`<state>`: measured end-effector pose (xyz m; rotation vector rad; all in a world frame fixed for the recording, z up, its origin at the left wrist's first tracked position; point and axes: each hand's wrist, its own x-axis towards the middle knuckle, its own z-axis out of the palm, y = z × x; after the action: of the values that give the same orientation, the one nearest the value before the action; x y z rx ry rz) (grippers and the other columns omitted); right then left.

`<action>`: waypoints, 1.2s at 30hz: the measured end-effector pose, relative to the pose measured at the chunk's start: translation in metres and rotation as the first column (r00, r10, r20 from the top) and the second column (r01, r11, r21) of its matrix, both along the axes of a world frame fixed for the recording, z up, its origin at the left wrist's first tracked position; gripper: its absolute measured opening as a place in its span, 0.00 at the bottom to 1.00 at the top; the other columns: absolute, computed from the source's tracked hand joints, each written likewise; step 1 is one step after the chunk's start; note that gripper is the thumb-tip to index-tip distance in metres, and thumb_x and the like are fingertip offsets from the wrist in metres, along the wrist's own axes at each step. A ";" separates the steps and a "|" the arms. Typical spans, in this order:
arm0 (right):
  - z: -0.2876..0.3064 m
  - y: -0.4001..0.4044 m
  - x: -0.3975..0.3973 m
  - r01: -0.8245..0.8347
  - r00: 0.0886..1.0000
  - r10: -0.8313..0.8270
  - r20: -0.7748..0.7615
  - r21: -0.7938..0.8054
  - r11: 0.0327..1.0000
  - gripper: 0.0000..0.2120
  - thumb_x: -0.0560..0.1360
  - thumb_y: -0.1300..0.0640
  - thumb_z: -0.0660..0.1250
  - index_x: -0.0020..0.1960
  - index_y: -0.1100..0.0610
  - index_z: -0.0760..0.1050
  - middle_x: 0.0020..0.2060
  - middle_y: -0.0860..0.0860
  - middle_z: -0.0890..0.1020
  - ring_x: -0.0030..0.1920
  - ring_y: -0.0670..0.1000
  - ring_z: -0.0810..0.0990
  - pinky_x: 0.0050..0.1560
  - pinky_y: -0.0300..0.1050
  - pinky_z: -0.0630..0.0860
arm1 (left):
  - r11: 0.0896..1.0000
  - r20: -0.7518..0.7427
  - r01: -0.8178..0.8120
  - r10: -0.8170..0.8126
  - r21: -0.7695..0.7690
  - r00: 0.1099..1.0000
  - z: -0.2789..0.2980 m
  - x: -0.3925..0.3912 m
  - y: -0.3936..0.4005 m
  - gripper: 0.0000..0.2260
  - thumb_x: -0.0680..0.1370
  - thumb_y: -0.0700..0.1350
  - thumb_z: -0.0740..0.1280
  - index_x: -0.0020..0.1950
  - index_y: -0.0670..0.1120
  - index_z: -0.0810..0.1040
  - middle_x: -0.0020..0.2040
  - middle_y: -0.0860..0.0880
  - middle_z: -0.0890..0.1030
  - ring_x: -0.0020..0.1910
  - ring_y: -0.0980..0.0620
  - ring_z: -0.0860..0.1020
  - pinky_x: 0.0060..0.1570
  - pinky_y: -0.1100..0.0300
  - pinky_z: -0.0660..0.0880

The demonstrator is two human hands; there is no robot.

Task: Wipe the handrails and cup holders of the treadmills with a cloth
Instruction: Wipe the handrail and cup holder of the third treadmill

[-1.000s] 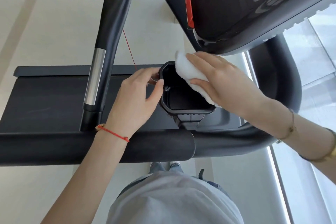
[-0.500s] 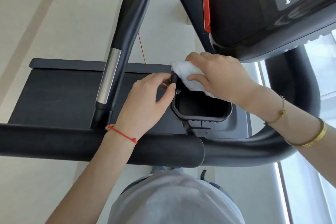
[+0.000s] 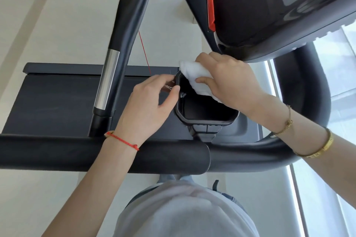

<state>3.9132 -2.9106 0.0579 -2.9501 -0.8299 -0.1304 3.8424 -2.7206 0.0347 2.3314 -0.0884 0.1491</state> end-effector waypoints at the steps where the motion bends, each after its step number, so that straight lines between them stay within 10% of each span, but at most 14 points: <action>1: 0.000 -0.001 -0.001 0.006 1.000 -0.006 -0.004 0.010 1.000 0.16 0.79 0.47 0.62 0.62 0.55 0.69 0.50 0.53 0.77 0.48 0.56 0.76 0.40 0.49 0.72 | 1.000 0.001 0.000 0.000 -0.002 1.000 0.000 0.000 0.000 0.15 0.81 0.50 0.62 0.64 0.47 0.79 0.55 0.54 0.82 0.53 0.61 0.78 0.57 0.61 0.76; 13: 0.007 -0.047 -0.036 0.051 0.968 0.073 -0.238 0.476 0.878 0.22 0.80 0.56 0.63 0.73 0.58 0.66 0.71 0.51 0.70 0.70 0.49 0.69 0.70 0.38 0.64 | 1.000 0.007 0.019 -0.019 0.012 1.000 -0.002 0.000 0.000 0.14 0.81 0.50 0.61 0.65 0.50 0.78 0.54 0.56 0.80 0.51 0.62 0.77 0.56 0.62 0.76; 17: 0.018 -0.073 -0.034 -0.134 0.928 0.267 -0.259 0.436 0.890 0.23 0.80 0.53 0.62 0.74 0.54 0.63 0.69 0.48 0.69 0.67 0.28 0.63 0.65 0.24 0.60 | 1.000 0.011 0.020 -0.020 0.009 1.000 -0.002 0.000 -0.001 0.14 0.81 0.50 0.61 0.65 0.49 0.77 0.54 0.56 0.80 0.51 0.60 0.77 0.56 0.55 0.77; 21: 0.028 -0.076 -0.038 -0.257 0.868 0.358 -0.343 0.306 0.917 0.22 0.81 0.45 0.56 0.73 0.51 0.67 0.70 0.45 0.71 0.71 0.38 0.65 0.67 0.37 0.66 | 1.000 0.011 0.021 -0.021 -0.002 1.000 -0.003 0.000 0.000 0.14 0.81 0.50 0.62 0.65 0.49 0.78 0.54 0.55 0.80 0.52 0.59 0.78 0.56 0.53 0.78; 27: 0.032 -0.042 -0.060 -0.269 0.832 0.391 -0.395 0.330 0.905 0.22 0.80 0.38 0.48 0.62 0.49 0.71 0.35 0.35 0.72 0.37 0.36 0.72 0.41 0.30 0.68 | 1.000 0.027 0.022 -0.022 -0.010 0.999 -0.002 -0.001 -0.001 0.13 0.81 0.48 0.63 0.64 0.47 0.78 0.53 0.57 0.79 0.51 0.61 0.76 0.55 0.55 0.78; 36: 0.026 -0.051 -0.071 -0.443 0.855 0.461 -0.238 0.130 0.887 0.24 0.83 0.45 0.49 0.68 0.60 0.71 0.52 0.49 0.80 0.50 0.52 0.78 0.54 0.40 0.71 | 1.000 0.048 0.018 -0.017 -0.011 0.999 -0.002 -0.001 0.000 0.13 0.81 0.48 0.63 0.64 0.47 0.78 0.52 0.60 0.77 0.51 0.64 0.75 0.55 0.64 0.75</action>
<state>3.8423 -2.9620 0.0842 -2.5369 -1.4049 0.2504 3.8412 -2.7207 0.0323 2.3151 -0.1313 0.1963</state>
